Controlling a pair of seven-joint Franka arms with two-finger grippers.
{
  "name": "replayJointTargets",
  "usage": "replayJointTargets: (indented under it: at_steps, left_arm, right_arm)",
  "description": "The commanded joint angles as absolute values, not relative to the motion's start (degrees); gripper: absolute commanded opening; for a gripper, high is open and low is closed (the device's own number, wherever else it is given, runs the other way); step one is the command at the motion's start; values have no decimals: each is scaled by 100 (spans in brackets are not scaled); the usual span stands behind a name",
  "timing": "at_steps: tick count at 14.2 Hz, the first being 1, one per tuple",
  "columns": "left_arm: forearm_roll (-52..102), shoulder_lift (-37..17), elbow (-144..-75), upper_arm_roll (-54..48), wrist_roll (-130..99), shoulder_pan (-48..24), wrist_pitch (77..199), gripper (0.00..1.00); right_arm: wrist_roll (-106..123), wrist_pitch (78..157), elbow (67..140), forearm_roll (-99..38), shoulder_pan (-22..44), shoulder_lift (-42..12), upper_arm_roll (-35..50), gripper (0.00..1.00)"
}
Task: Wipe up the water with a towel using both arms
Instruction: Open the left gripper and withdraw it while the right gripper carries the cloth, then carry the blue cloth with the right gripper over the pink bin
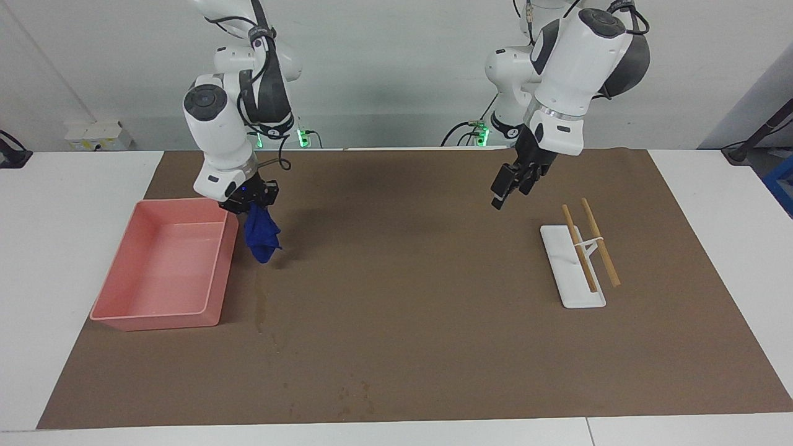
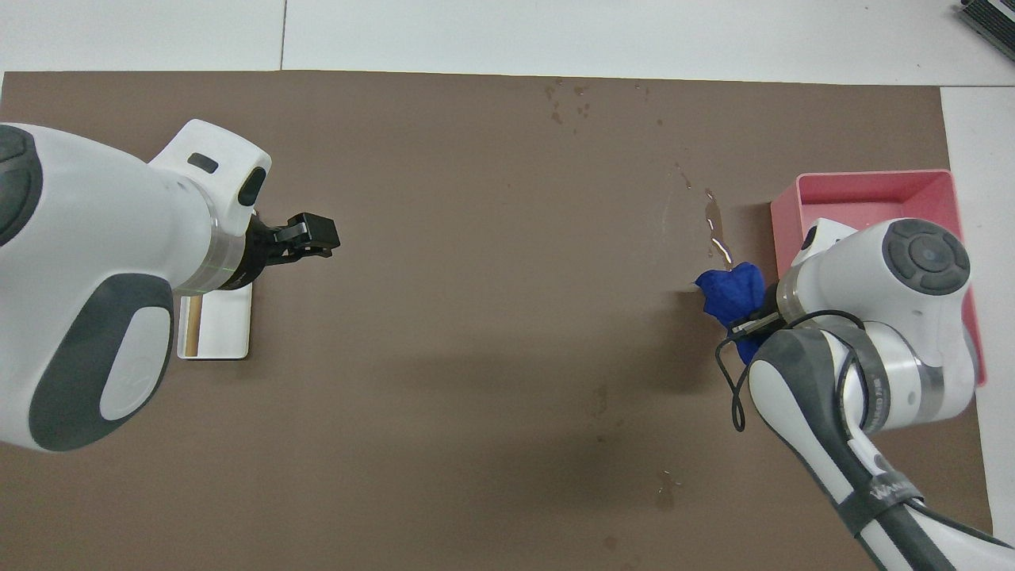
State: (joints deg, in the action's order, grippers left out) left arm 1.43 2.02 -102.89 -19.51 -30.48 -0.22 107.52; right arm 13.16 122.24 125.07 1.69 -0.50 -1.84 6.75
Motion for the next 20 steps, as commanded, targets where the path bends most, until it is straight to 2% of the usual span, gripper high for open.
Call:
replayJointTargets:
  at_steps: [1, 3, 4, 7, 10, 13, 20]
  left_arm:
    - [-114, 325, -10266, -1847, -1885, 176, 10372, 100]
    - [-158, 316, -10152, -516, -900, -699, 10118, 100]
    - [-158, 247, -9934, -336, -644, -720, 9916, 100]
    - [-193, 106, -9467, -386, 165, -335, 9353, 100]
    - [-106, 193, -9675, -430, 246, -19, 9386, 100]
    - [-97, 202, -9703, -501, 237, -26, 9395, 100]
    - [237, 167, -9361, -562, 237, 176, 9168, 100]
  right_arm:
    - [1397, 12821, 12848, 281, -132, -368, 729, 0]
    - [1432, 13269, 13034, 281, -158, -456, 729, 0]
    - [1459, 13411, 13034, 281, -219, -553, 729, 0]
    - [1704, 14052, 13043, 290, -281, -896, 721, 0]
    - [1828, 14807, 13025, 692, -281, -1194, 703, 0]
    - [1863, 15686, 12763, 1404, -552, -1817, 694, 0]
    - [1854, 15785, 11375, 1564, -527, -2838, 721, 0]
